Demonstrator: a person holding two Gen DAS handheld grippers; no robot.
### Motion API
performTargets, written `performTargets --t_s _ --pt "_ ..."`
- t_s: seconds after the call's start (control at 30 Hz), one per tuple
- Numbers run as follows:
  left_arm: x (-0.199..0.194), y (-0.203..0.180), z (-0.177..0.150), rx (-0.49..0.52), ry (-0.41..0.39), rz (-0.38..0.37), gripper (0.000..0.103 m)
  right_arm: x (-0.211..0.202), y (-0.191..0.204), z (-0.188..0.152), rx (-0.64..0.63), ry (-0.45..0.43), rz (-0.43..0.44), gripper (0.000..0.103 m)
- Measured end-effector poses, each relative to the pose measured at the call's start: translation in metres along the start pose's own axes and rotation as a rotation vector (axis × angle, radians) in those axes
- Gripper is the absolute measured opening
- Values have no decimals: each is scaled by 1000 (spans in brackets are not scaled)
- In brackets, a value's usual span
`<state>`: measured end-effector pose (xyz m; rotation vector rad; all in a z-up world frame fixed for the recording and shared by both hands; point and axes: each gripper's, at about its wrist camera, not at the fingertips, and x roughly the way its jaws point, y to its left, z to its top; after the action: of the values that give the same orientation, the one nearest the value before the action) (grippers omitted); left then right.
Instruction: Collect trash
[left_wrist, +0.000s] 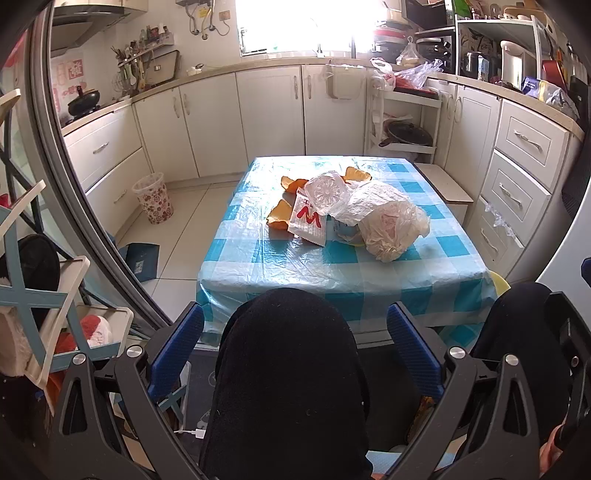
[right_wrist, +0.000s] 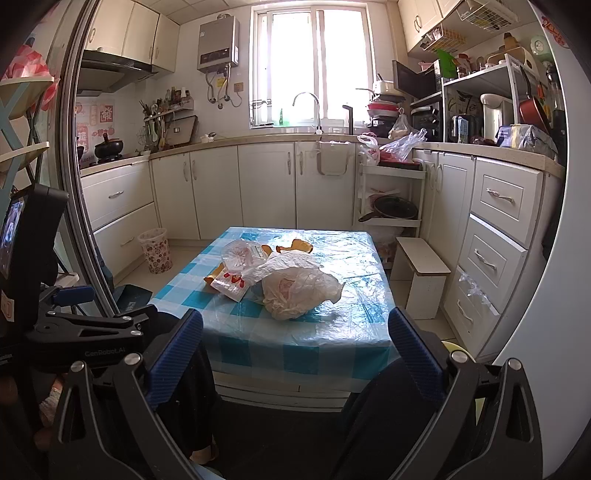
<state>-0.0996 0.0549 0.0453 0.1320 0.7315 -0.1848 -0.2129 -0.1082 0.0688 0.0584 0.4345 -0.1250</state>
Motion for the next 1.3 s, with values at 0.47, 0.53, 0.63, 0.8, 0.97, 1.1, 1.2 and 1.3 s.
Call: performTargets --t_s 0.47,0.53,0.63,0.8,0.97,1.1,1.2,1.3 --pt "-1 -4 -2 26 -20 25 95 0 -1 -2 6 -1 -1 96" --pt "-1 -6 -2 43 -39 35 95 -1 -2 -3 8 0 -1 96" --pt "-1 -8 -1 60 -45 27 95 0 -2 -2 16 2 4 96" --pt "5 -8 -2 70 -10 21 95 0 -2 -2 21 8 4 96" --pt "6 -4 -3 51 -10 5 95 1 -3 -2 36 17 11 96" --pt "8 -5 -4 49 -5 -5 95 3 -3 -3 37 34 12 96" --pt "11 -2 -4 42 -1 -12 95 5 -3 -3 37 46 14 96" --pt "16 6 0 16 11 -22 95 9 -5 1 59 54 23 96"
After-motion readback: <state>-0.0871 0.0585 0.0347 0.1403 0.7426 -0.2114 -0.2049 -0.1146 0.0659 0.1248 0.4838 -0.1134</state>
